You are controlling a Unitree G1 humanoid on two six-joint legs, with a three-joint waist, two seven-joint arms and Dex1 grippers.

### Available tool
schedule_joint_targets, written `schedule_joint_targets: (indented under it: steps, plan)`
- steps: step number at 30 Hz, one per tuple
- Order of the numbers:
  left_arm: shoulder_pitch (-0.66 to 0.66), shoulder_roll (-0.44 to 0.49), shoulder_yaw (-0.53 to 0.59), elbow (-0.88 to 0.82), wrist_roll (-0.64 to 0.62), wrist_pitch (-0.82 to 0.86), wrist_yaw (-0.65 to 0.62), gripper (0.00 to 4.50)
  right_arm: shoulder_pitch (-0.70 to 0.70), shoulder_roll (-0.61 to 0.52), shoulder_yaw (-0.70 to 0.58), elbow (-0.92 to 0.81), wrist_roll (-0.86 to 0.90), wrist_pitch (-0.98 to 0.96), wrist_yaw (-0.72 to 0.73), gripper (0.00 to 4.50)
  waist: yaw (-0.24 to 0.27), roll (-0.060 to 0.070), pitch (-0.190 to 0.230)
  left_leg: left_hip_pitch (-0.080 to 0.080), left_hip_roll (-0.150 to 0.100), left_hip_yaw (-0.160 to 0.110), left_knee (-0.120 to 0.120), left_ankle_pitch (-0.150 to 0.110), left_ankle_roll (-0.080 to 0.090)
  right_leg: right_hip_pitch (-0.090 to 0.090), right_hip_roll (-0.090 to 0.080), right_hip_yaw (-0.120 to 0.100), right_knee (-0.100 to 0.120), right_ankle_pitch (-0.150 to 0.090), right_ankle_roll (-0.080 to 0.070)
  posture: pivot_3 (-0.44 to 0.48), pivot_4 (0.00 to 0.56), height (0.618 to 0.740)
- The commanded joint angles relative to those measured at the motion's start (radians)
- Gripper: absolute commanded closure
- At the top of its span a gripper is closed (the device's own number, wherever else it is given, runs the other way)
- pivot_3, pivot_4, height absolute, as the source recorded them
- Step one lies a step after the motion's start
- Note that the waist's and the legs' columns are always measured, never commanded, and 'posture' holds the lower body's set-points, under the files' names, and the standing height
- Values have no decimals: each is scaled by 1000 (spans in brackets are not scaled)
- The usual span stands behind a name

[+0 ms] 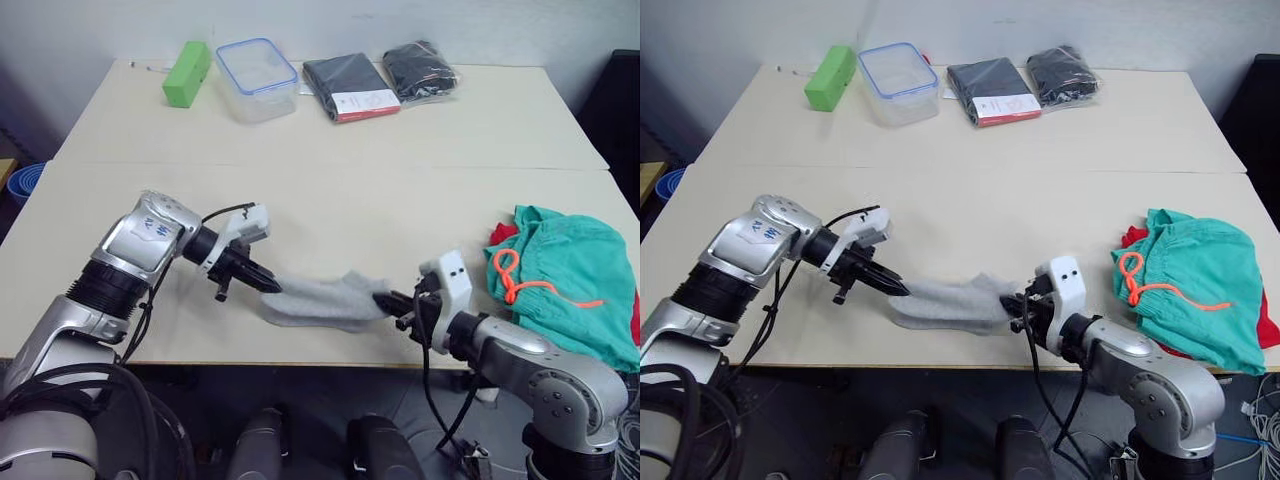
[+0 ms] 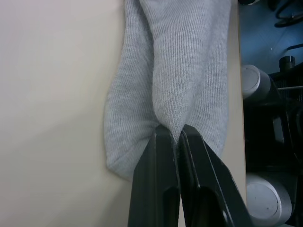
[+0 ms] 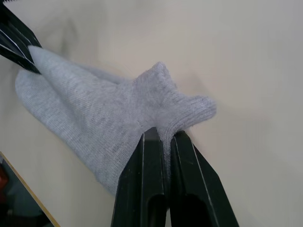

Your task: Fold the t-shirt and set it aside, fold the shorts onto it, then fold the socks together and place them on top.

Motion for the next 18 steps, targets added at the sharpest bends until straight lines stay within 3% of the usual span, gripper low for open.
schedule_joint_targets:
  steps: [1,2,5,6,7,15,17,18]
  plan:
    - [13,-20,-12,49,37,2,9,4500,21,-59,57,-5,-47,-54,17,4424,-2,0,0,0,0,0,0,0,0,0,0,0,0,0,0,0,150,740]
    - [14,-24,-13,56,38,7,2,4500,25,-70,68,-3,-56,-68,21,4424,-2,0,0,0,0,0,0,0,0,0,0,0,0,0,0,0,150,740]
    - [12,-22,-5,67,42,7,-15,3800,27,-68,64,-1,-47,-94,32,4500,-1,0,0,0,1,0,0,0,0,0,1,0,1,0,0,0,150,740]
    - [16,-8,0,62,39,5,-29,3453,28,-69,60,-6,-42,-107,43,4000,-1,0,0,0,0,0,1,0,0,0,0,0,1,0,0,0,150,740]
    - [21,9,7,55,34,4,-45,3183,29,-69,53,-12,-34,-122,54,3813,-1,0,0,1,0,0,1,0,0,0,0,0,2,0,0,0,150,740]
    - [49,98,84,-17,-1,18,-82,609,14,-112,11,-51,29,-193,136,1019,-1,0,0,1,0,-1,1,0,-1,0,0,0,3,0,0,0,150,740]
    - [45,106,119,-63,-36,58,-87,31,-8,-146,-3,-45,52,-201,167,1007,0,0,0,1,0,-2,1,0,-1,0,0,0,3,0,0,0,150,740]
    - [46,106,142,-93,-58,73,-84,31,-26,-171,-7,-38,54,-211,189,1007,1,0,0,0,0,-2,2,0,-1,0,0,-1,3,0,0,0,150,740]
